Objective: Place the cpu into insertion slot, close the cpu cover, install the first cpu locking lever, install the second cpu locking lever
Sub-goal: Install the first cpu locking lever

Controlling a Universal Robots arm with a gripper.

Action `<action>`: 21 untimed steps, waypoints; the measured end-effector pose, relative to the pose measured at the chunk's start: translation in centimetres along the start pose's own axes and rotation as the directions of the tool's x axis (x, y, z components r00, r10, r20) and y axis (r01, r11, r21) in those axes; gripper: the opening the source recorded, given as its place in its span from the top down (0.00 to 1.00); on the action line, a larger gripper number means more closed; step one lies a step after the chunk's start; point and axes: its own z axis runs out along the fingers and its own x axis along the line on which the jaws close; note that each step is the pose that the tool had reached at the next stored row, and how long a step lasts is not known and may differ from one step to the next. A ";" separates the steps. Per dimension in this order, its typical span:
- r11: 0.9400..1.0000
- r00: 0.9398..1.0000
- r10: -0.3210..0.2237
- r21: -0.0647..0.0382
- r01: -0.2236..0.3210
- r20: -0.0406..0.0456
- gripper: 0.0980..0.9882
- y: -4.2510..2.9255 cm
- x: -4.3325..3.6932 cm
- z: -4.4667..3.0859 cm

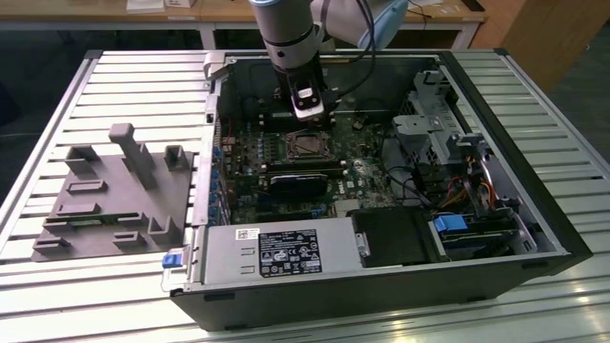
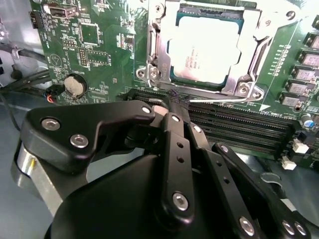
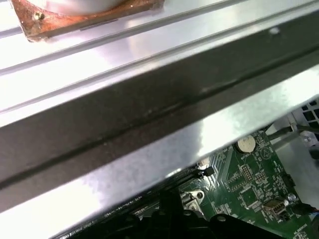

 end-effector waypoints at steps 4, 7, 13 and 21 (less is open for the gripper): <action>1.000 1.000 0.001 -0.005 -0.001 -0.001 0.99 -0.01 0.02 -0.01; 1.000 1.000 0.003 -0.012 -0.003 -0.002 0.99 -0.03 0.06 -0.02; 1.000 1.000 0.006 -0.026 -0.006 -0.004 0.99 -0.07 0.15 -0.04; 0.999 1.000 0.006 -0.037 -0.006 0.002 0.99 -0.11 0.19 0.01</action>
